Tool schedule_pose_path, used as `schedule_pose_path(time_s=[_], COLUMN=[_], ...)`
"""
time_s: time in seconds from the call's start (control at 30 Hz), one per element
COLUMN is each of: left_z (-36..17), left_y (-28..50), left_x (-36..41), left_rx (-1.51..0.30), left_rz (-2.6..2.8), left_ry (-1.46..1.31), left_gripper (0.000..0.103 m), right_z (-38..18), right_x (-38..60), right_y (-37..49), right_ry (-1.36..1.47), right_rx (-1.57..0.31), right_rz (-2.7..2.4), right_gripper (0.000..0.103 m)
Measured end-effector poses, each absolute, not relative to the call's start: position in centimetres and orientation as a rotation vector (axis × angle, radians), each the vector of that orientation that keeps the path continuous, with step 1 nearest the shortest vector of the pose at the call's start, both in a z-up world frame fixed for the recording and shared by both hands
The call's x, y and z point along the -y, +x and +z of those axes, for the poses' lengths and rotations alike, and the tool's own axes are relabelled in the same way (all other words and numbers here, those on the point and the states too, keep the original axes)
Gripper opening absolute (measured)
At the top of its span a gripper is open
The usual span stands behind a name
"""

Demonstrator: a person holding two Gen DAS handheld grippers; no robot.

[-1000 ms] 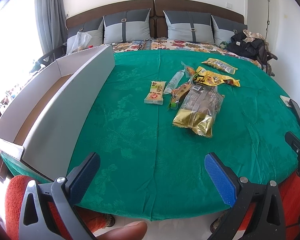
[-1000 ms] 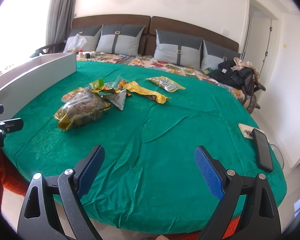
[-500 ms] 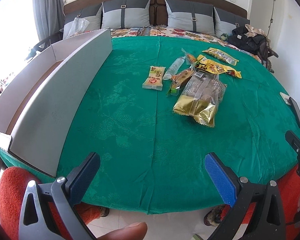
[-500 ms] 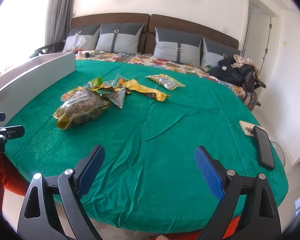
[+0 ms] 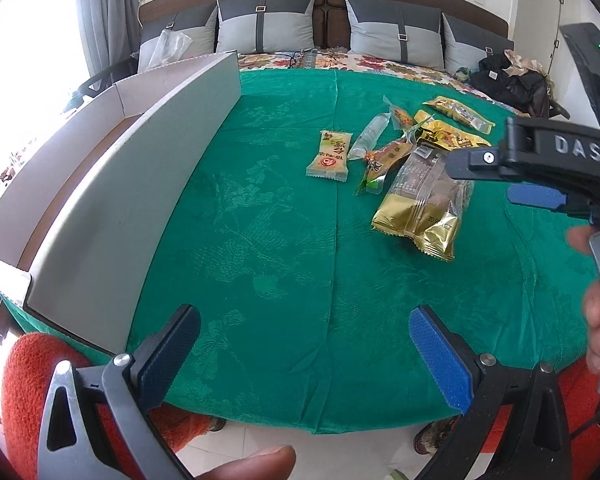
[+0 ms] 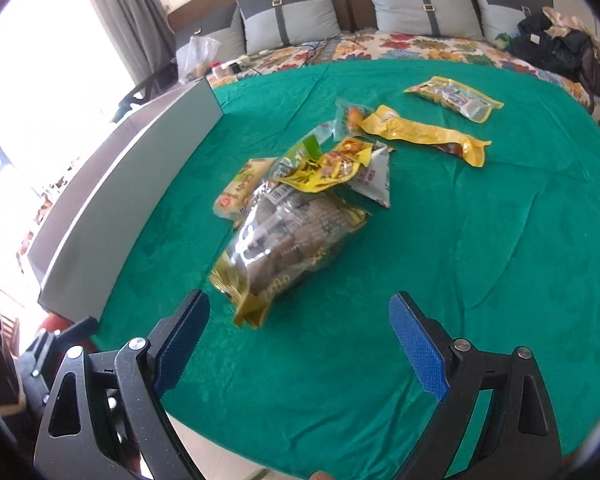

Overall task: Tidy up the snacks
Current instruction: 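Grasp the gold-and-clear cake bag with the right tool while the left tool grasps the cream bar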

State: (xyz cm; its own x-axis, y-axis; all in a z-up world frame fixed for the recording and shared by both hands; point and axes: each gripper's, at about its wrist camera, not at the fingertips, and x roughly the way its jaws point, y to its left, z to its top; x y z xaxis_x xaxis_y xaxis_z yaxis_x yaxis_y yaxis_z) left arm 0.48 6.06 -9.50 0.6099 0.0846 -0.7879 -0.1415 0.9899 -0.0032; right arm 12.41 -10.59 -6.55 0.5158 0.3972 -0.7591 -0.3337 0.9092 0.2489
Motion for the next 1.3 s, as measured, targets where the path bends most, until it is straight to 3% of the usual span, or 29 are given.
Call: schedule_pose_path(time_s=[0.17, 0.3, 0.33, 0.37, 0.5, 0.63, 0.67, 0.7, 0.77, 0.9, 1.13, 1.3], left_z=[-9.3, -9.2, -9.2, -9.3, -10.0, -11.0, -11.2, -11.6, -12.4, -13.6, -14.8, -15.0], left_y=[0.3, 0.2, 0.2, 0.3, 1.0, 1.4, 1.6, 1.8, 2.8, 5.1, 7.0, 7.1], left_x=[-7.2, -8.2, -8.4, -8.4, -8.2, -7.3, -7.0, -6.9, -6.7, -7.0, -6.5, -6.9], left_rx=[-0.889, -0.885, -0.886, -0.89, -0.916, -0.947, -0.952, -0.958, -0.98, -1.021, -1.045, -1.044], left_rz=[0.18, 0.186, 0.186, 0.185, 0.168, 0.148, 0.146, 0.145, 0.143, 0.135, 0.128, 0.128], left_ry=[-0.05, -0.072, -0.077, -0.083, -0.1, -0.071, -0.058, -0.047, -0.039, -0.053, -0.044, -0.088], left_gripper=[0.103, 0.103, 0.103, 0.103, 0.103, 0.103, 0.103, 0.103, 0.103, 0.103, 0.103, 0.103], right_z=[-9.0, -9.9, -9.7, -9.4, -8.2, -8.7, -8.9, -9.3, -9.9, -12.5, -12.8, -13.5], right_x=[6.7, 8.9, 9.9, 11.1, 15.6, 20.0, 21.0, 21.8, 23.4, 25.0, 24.4, 25.0], right_y=[16.4, 15.4, 14.7, 14.0, 11.9, 11.4, 11.2, 10.9, 10.3, 9.3, 10.1, 10.3], right_ry=[0.06, 0.034, 0.024, 0.016, -0.11, -0.194, -0.18, -0.151, -0.085, 0.015, -0.123, -0.101], right_rx=[-1.097, -1.093, -1.078, -1.061, -0.971, -0.874, -0.86, -0.852, -0.842, -0.864, -0.869, -0.872], right_rz=[0.269, 0.3, 0.319, 0.346, 0.335, 0.292, 0.289, 0.288, 0.269, 0.216, 0.167, 0.157], right_gripper=[0.093, 0.087, 0.08, 0.05, 0.04, 0.043, 0.05, 0.065, 0.073, 0.073, 0.074, 0.085])
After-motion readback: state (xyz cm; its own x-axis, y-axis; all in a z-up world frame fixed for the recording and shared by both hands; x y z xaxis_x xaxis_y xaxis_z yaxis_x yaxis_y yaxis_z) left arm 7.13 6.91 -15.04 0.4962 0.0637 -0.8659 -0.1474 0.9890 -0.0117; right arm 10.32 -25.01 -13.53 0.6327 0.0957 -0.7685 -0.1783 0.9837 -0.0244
